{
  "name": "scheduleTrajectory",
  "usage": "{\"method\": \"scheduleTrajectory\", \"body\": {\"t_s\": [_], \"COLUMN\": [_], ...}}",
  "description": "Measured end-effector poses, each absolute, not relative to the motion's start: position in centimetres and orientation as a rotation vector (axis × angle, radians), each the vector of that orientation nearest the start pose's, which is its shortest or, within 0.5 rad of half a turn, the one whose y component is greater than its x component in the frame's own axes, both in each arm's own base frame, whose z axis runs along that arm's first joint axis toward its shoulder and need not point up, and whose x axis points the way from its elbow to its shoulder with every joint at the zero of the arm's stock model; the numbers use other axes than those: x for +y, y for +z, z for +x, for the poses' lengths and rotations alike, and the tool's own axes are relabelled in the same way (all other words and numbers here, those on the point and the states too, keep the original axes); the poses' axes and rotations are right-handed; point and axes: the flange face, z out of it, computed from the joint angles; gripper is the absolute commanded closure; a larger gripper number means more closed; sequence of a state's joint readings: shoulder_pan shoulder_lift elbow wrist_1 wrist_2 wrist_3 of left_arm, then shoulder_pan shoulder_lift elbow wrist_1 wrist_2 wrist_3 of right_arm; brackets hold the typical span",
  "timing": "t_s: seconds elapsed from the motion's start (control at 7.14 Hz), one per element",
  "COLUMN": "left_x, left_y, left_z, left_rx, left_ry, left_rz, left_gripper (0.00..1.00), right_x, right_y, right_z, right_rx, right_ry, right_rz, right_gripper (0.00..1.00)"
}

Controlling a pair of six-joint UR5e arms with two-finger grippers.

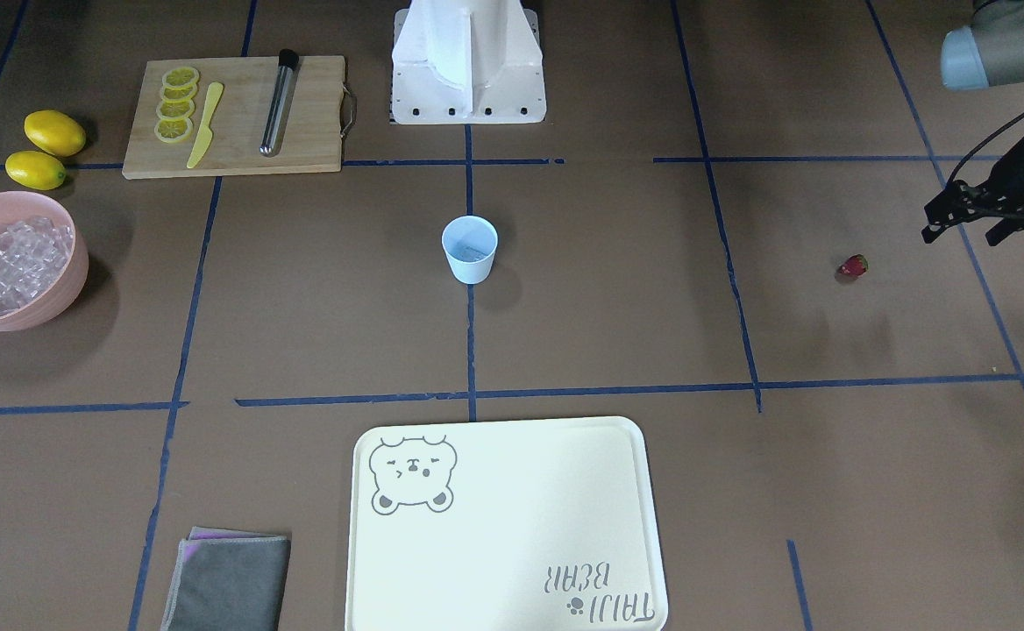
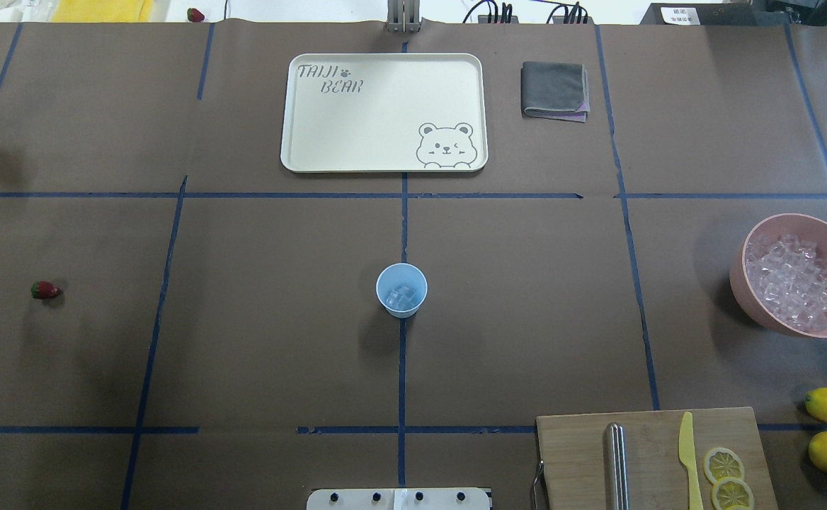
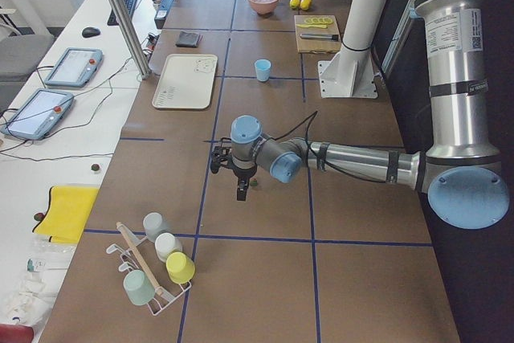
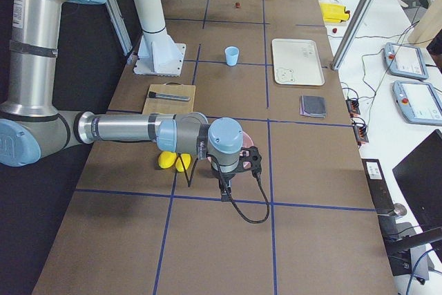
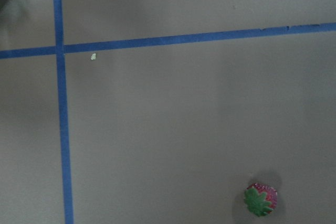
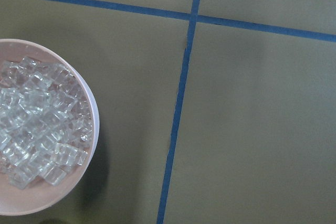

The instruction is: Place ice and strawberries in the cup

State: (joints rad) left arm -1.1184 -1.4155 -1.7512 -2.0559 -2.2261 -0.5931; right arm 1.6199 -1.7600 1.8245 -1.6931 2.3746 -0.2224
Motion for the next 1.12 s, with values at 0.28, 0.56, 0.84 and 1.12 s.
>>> {"method": "scheduleTrajectory", "body": {"t_s": [0.28,0.56,0.84,1.12], "left_x": [-44.0,-44.0,-43.9,-43.3], "left_y": [60.5,60.5,60.1,59.8], "left_z": [16.1,19.3,21.2,22.8], "left_rx": [0.828,0.799,0.786,0.792], "left_ry": [0.023,0.016,0.031,0.044], "left_rz": [0.109,0.13,0.143,0.127], "left_gripper": [0.0,0.0,0.0,0.0], "right_x": [-40.3,-40.3,-40.3,-40.3], "right_y": [63.0,63.0,63.0,63.1], "right_z": [8.1,8.2,8.2,8.2], "right_rx": [-0.804,-0.803,-0.803,-0.803], "right_ry": [-0.141,-0.142,-0.142,-0.141], "right_rz": [0.053,0.054,0.053,0.052], "right_gripper": [0.0,0.0,0.0,0.0]}}
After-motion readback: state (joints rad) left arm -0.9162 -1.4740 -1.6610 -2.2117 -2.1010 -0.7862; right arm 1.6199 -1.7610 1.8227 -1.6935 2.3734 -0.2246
